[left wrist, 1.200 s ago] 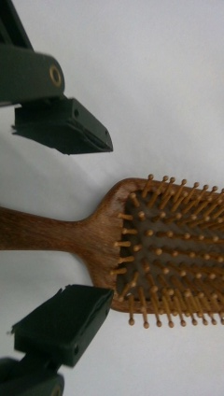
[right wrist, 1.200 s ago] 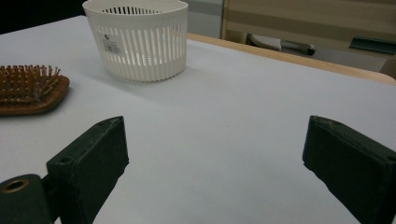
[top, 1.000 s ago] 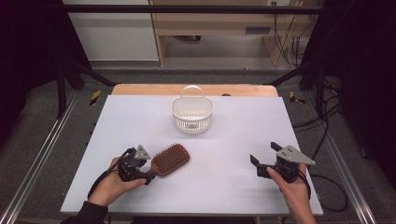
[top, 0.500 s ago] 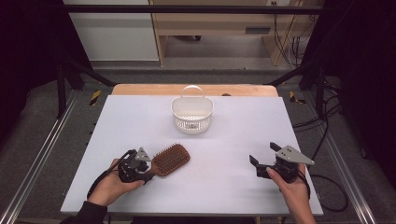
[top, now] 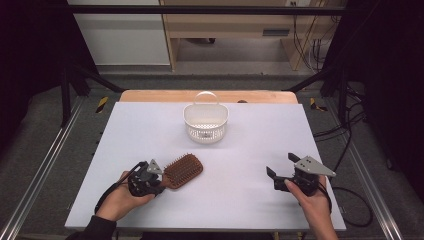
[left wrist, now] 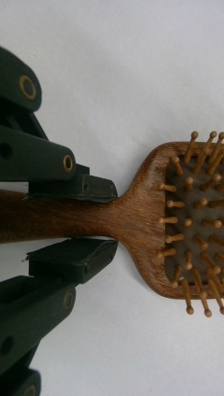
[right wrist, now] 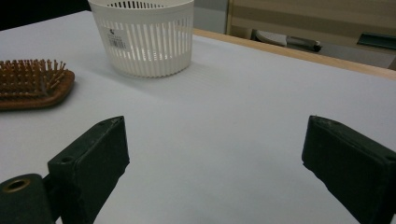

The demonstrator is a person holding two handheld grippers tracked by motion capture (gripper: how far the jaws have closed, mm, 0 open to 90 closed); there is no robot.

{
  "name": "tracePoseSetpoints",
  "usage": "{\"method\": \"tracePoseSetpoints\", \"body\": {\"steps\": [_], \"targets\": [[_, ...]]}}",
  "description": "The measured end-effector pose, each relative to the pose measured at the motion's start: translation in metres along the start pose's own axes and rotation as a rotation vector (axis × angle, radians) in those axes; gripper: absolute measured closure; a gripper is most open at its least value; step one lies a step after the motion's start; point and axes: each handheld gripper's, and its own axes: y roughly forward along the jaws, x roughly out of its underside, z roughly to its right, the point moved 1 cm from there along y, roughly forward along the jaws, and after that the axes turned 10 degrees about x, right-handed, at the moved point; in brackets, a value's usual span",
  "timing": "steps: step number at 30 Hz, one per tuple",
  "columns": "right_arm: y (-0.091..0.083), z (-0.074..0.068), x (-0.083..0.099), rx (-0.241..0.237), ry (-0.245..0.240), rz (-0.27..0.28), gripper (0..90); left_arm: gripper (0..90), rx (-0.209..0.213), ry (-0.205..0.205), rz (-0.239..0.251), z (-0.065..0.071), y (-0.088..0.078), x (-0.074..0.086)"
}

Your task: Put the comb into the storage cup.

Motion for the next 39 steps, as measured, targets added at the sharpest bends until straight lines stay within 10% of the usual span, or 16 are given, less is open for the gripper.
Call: {"method": "tracePoseSetpoints", "body": {"steps": [39], "targets": [[0.0022,-0.0035,0.002,-0.017,-0.01,-0.022,7.2,72.0,0.005,0.01,-0.016,0.0011,0.0023,-0.0033]]}}
